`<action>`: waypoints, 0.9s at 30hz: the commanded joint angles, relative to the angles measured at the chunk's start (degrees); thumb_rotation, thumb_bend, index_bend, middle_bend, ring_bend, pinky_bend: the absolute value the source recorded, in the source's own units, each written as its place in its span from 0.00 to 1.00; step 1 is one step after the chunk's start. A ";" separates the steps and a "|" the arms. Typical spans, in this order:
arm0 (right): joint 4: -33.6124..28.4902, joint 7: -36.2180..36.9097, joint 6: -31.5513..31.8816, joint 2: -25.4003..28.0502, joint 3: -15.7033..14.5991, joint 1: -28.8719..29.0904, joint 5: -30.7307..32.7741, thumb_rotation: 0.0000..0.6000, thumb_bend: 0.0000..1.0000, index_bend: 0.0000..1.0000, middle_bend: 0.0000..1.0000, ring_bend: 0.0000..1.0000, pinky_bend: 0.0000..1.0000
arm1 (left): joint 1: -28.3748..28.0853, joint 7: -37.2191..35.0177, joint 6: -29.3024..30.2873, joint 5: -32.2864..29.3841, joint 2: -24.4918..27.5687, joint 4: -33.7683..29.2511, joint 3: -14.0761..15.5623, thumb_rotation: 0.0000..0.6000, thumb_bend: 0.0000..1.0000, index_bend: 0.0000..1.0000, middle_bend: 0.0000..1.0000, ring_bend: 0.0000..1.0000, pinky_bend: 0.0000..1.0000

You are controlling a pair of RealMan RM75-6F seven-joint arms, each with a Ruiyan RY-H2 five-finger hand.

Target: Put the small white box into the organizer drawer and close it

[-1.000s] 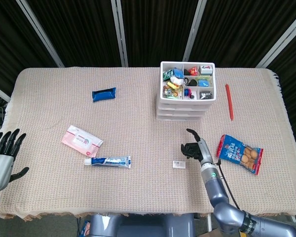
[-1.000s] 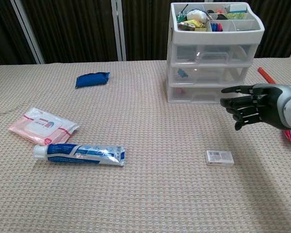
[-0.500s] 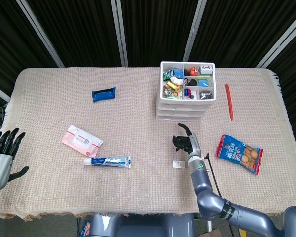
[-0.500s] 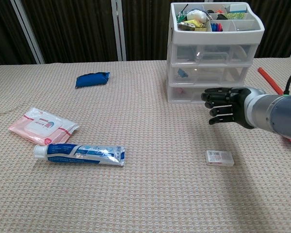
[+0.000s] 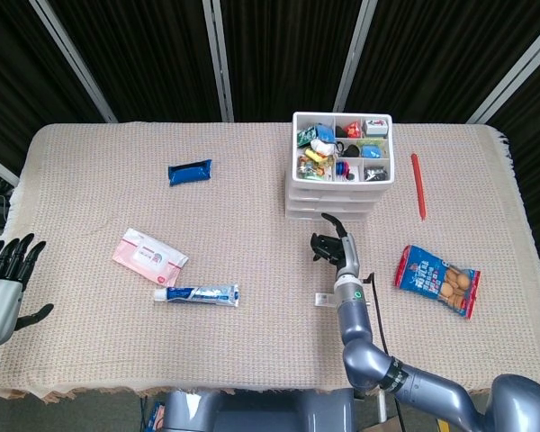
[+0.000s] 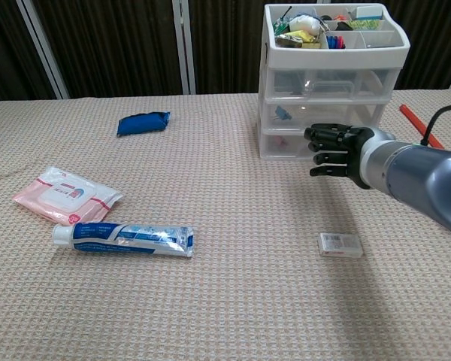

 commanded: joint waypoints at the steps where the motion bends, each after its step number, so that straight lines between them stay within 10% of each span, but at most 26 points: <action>1: 1.75 0.42 -0.54 -1.01 0.90 0.61 0.25 1.00 0.45 0.19 0.80 0.76 0.65 | 0.01 0.04 -0.01 -0.03 -0.01 -0.03 0.01 1.00 0.12 0.02 0.00 0.00 0.00; 27: 12.89 0.30 -5.18 -4.32 8.83 5.47 7.88 1.00 0.45 0.35 0.80 0.76 0.65 | -0.09 -0.78 -0.87 -0.93 0.40 -0.88 0.00 1.00 0.12 0.02 0.00 0.00 0.00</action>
